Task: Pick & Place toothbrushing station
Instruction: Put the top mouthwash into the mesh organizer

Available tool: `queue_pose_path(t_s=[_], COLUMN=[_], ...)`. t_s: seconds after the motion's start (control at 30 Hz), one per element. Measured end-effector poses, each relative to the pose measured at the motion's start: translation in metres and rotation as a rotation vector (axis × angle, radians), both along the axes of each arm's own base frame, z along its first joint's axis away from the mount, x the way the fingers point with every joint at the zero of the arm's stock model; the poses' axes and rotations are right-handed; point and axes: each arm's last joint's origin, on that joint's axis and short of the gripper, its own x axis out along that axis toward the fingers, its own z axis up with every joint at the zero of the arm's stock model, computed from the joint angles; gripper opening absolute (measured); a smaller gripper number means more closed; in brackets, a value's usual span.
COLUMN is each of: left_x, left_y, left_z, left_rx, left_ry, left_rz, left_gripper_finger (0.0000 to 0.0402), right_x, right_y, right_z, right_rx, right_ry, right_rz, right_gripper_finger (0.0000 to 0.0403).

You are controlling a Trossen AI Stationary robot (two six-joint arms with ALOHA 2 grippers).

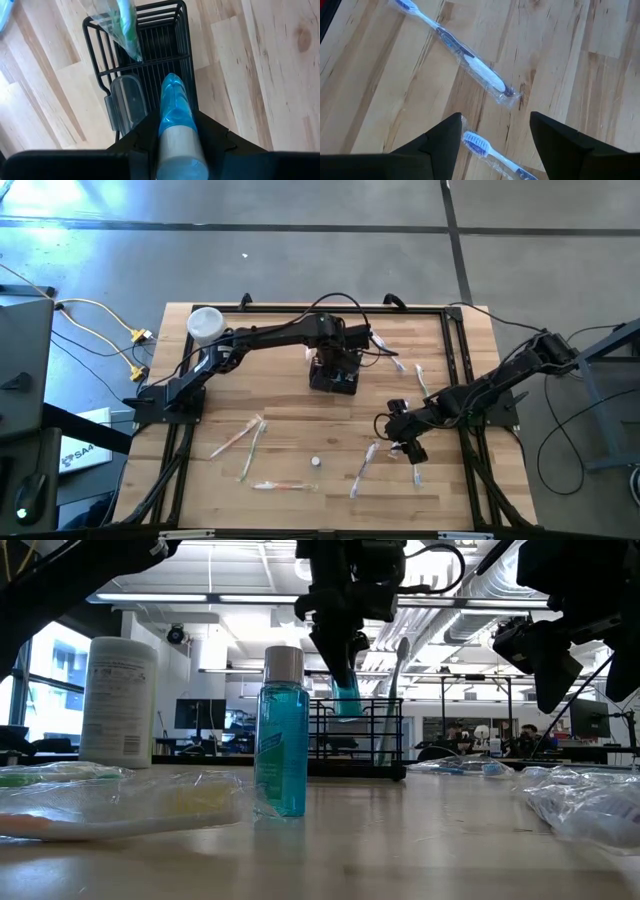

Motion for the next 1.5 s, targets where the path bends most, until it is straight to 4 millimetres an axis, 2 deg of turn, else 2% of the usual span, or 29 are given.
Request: queue_pose_path(t_s=[0.27,0.73,1.5], left_x=[0.003,0.010,0.012], left_y=[0.002,0.010,0.013], left_z=[-0.007,-0.030,-0.028], left_rx=[0.001,-0.037,-0.059], left_ry=[0.012,0.061,0.015], left_rz=[-0.006,-0.012,-0.020], left_gripper_finger=[0.0086,0.0086,0.0086], right_x=[0.000,0.000,0.000], right_y=[0.000,0.000,0.000], right_z=[0.000,0.000,0.000], right_rx=[0.000,0.000,0.000], right_ry=[0.000,0.000,-0.001], right_rz=[0.000,0.000,0.000], right_gripper_finger=[0.0229,0.0229,0.0229])
